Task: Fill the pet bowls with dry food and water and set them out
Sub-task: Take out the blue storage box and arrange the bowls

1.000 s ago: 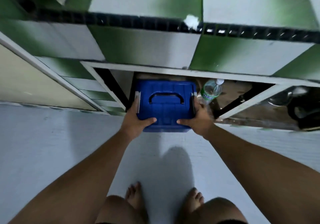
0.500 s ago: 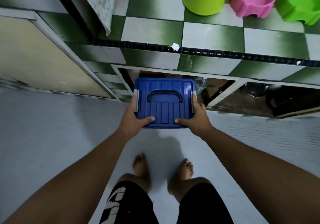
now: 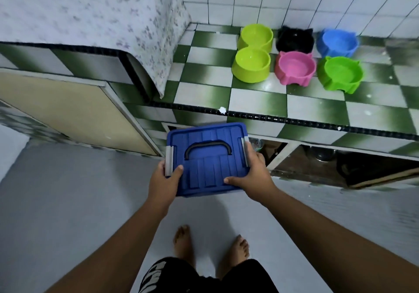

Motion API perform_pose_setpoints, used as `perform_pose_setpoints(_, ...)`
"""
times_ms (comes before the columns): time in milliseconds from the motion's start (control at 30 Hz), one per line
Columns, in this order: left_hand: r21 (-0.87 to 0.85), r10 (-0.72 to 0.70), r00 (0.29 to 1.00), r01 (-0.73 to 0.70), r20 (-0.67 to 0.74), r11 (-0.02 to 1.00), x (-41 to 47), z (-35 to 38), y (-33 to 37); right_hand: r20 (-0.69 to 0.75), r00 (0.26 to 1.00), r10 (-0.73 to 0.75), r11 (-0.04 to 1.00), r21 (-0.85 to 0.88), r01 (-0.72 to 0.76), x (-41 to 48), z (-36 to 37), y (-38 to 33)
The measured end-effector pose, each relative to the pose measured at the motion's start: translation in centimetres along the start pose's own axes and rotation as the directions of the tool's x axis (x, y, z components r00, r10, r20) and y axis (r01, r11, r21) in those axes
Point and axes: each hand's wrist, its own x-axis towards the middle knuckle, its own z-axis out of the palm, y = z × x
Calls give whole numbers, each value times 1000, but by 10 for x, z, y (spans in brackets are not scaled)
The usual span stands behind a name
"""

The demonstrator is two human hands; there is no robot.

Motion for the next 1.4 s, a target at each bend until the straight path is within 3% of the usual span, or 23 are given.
perform_pose_setpoints(267,-204,-127,979,92,-162,975,9,2,69,121,975,-184,969,-146,201,45,-75,-88)
perform_pose_setpoints(533,-437,-208,976,160,-63,885,39,3,112,260,940,-222,908,-295,296,145,-103,-185)
perform_pose_setpoints(733,-536,-219,972,230,86,813,78,10,140,264,951,-162,846,-459,271,228,-96,-242)
perform_pose_setpoints(933,-583,-262,956,290,135,759,120,24,164,284,953,-102,765,-590,257,297,-86,-278)
perform_pose_setpoints(1167,-638,-281,943,330,180,696,156,44,196,260,965,-23,750,-634,189,353,-90,-289)
perform_pose_setpoints(1400,-677,-288,942,324,170,661,181,63,219,201,975,-95,755,-624,202,393,-88,-288)
